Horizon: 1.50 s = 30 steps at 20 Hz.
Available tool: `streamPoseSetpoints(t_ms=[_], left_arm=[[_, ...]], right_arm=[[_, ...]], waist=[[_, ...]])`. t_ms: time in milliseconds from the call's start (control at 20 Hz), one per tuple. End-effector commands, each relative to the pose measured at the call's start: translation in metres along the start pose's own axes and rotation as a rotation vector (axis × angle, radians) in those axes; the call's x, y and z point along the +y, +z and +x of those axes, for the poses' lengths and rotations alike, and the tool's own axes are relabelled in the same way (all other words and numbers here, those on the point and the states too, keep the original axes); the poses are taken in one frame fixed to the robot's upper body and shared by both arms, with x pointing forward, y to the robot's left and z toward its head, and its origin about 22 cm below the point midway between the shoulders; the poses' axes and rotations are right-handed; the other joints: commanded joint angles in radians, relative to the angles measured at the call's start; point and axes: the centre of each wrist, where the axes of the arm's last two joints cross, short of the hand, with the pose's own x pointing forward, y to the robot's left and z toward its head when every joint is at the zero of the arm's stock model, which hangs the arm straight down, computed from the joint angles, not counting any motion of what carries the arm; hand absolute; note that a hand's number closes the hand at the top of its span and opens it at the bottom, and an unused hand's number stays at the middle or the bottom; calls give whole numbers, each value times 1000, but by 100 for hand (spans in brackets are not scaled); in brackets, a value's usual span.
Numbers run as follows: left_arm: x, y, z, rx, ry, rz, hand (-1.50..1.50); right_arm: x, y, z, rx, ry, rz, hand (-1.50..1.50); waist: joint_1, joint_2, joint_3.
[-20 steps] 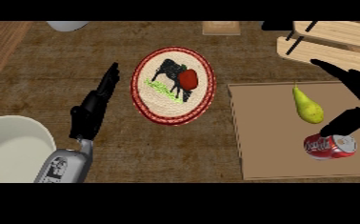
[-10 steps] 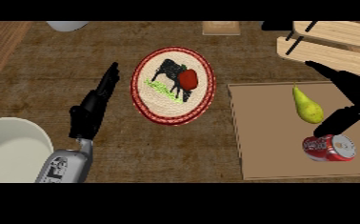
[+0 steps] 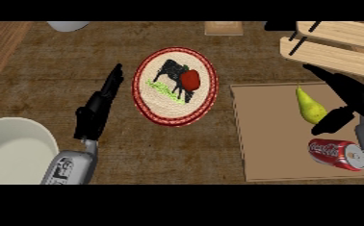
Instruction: Pick the pear from the tray and place it in the tiered shelf
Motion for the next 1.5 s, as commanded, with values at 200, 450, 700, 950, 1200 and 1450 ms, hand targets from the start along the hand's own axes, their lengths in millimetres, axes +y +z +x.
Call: streamPoseSetpoints(t_ms=[200,450,700,950,1200,1450], left_arm=[[2,-5,6,11,1,16,0],[7,-14,0,26,-7,19,0],[25,3,7,15,-15,2,0],[8,15,-16,5,-27,23,0],[6,-3,-8,16,-17,18,0],[20,5,-2,17,-7,-2,0]], right_arm=[[3,-7,-9,-1,7,31,-150],[17,-15,1,-2,48,73,150],[42,-6,-23,-64,141,60,150],[35,-14,-4,-74,123,-5,150],[51,-24,48,18,39,-69,150],[86,-31,132,233,-107,-194,150]], waist=[[-1,1,-2],[-1,2,-2],[2,1,-2],[0,1,-2],[-8,-2,-3],[0,-9,-4]])
